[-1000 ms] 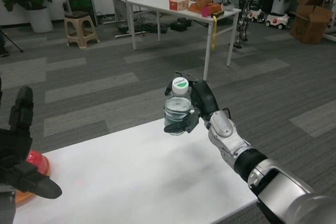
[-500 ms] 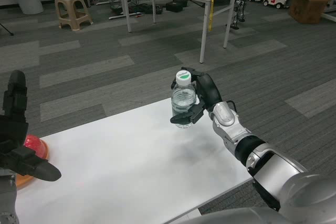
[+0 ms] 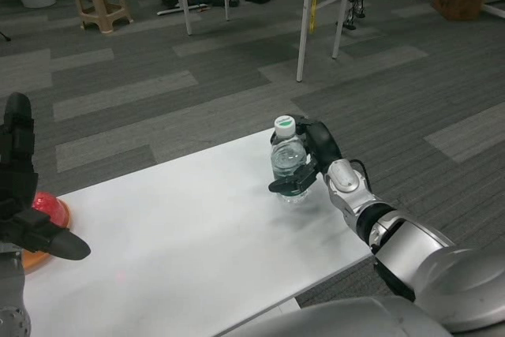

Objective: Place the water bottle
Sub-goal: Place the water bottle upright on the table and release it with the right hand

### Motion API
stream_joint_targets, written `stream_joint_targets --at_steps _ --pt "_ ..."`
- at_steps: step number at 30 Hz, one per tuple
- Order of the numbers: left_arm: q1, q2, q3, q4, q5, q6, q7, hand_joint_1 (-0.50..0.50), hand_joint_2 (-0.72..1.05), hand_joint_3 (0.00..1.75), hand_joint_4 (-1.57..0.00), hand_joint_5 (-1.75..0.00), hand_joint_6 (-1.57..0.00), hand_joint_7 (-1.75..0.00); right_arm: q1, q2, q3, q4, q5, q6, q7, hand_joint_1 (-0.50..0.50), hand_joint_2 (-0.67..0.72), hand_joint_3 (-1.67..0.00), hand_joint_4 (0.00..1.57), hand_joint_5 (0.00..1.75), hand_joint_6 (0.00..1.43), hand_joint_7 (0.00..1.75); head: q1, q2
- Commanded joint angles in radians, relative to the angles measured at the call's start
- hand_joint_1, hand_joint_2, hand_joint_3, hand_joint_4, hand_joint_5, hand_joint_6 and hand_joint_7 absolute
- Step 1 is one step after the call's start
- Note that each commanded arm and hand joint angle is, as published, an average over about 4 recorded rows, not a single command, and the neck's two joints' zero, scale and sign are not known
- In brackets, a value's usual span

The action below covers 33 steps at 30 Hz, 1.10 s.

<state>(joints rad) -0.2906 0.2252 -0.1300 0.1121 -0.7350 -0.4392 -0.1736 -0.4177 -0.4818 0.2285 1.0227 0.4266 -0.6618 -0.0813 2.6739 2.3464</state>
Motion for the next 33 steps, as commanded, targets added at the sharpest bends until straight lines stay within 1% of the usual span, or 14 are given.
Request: stream_joint_targets --at_steps 1,2,7,9,13,14,17,18,21,23,25,27,30,33 --pt "0.01 -0.001 0.003 -0.005 -0.003 -0.006 -0.003 -0.43 -0.55 0.09 0.0 -0.1 0.0 0.0 -0.006 0.004 0.01 0.041 0.001 -0.003 -0.005 0.33 -0.29 -0.63 1.57 1.45 1.35 1.43 -0.001 0.001" --pt "0.01 -0.001 0.003 -0.005 -0.003 -0.006 -0.003 -0.43 -0.55 0.09 0.0 -0.1 0.0 0.0 -0.006 0.005 0.014 0.047 0.001 -0.002 -0.005 0.33 -0.29 -0.63 1.57 1.45 1.34 1.41 -0.002 0.002" --pt "0.01 -0.003 0.004 -0.005 -0.003 -0.006 -0.003 -0.43 -0.55 0.09 0.0 -0.1 0.0 0.0 -0.006 0.006 0.033 0.068 0.002 -0.002 -0.005 0.33 -0.29 -0.61 1.57 1.45 1.37 1.47 -0.002 0.002" --pt "0.01 -0.004 0.004 -0.005 -0.003 -0.006 -0.004 -0.43 -0.55 0.09 0.0 -0.1 0.0 0.0 -0.006 0.007 0.041 0.071 0.003 -0.002 -0.005 0.33 -0.29 -0.58 1.57 1.45 1.37 1.47 -0.002 0.002" --pt "0.01 -0.004 0.004 -0.004 -0.003 -0.006 -0.004 -0.43 -0.55 0.09 0.0 -0.1 0.0 0.0 -0.006 0.012 0.053 0.071 0.003 -0.001 -0.004 0.33 -0.29 -0.63 1.57 1.55 1.37 1.47 -0.005 0.005" --pt "0.01 -0.004 0.004 -0.004 -0.003 -0.006 -0.004 -0.43 -0.55 0.09 0.0 -0.1 0.0 0.0 -0.006 0.014 0.056 0.071 0.003 -0.001 -0.003 0.33 -0.29 -0.63 1.57 1.55 1.37 1.47 -0.005 0.007" --pt "0.01 -0.004 0.005 -0.004 -0.003 -0.006 -0.004 -0.43 -0.55 0.09 0.0 -0.1 0.0 0.0 -0.006 0.014 0.055 0.07 0.004 0.0 0.008 0.33 -0.29 -0.58 1.57 1.55 1.36 1.5 -0.004 0.008" --pt "0.01 -0.004 0.005 -0.004 -0.003 -0.006 -0.004 -0.43 -0.55 0.09 0.0 -0.1 0.0 0.0 -0.006 0.014 0.053 0.07 0.004 0.0 0.014 0.33 -0.29 -0.56 1.57 1.58 1.34 1.54 -0.004 0.008" --pt "0.01 -0.004 0.007 -0.005 -0.003 -0.008 -0.004 -0.43 -0.55 0.09 0.0 -0.1 0.0 0.0 -0.005 0.014 0.046 0.068 0.004 0.001 0.033 0.34 -0.29 -0.61 1.57 1.65 1.26 1.61 -0.003 0.01" --pt "0.01 -0.004 0.006 -0.005 -0.003 -0.01 -0.004 -0.43 -0.55 0.09 0.0 -0.1 0.0 0.0 -0.003 0.014 0.04 0.065 0.004 0.001 0.041 0.36 -0.29 -0.63 1.56 1.65 1.21 1.62 -0.003 0.01" --pt "0.01 -0.004 0.006 -0.005 -0.003 -0.01 -0.004 -0.43 -0.55 0.09 0.0 -0.1 0.0 0.0 0.002 0.015 0.03 0.058 0.004 0.001 0.049 0.38 -0.32 -0.63 1.51 1.65 1.14 1.62 -0.003 0.011" --pt "0.01 -0.004 0.007 -0.005 -0.003 -0.01 -0.004 -0.43 -0.55 0.09 0.0 -0.1 0.0 0.0 0.01 0.016 0.016 0.049 0.004 0.001 0.056 0.36 -0.35 -0.63 1.43 1.62 1.08 1.55 -0.002 0.01" --pt "0.01 -0.004 0.007 -0.005 -0.003 -0.01 -0.004 -0.43 -0.55 0.09 0.0 -0.1 0.0 0.0 0.019 0.018 -0.005 0.038 0.004 -0.001 0.064 0.38 -0.35 -0.63 1.36 1.55 0.98 1.47 -0.002 0.009" --pt "0.01 -0.004 0.006 -0.005 -0.003 -0.01 -0.004 -0.43 -0.55 0.09 0.0 -0.1 0.0 0.0 0.035 0.021 -0.04 0.023 0.004 -0.001 0.076 0.34 -0.35 -0.63 1.25 1.5 0.88 1.36 -0.003 0.009"
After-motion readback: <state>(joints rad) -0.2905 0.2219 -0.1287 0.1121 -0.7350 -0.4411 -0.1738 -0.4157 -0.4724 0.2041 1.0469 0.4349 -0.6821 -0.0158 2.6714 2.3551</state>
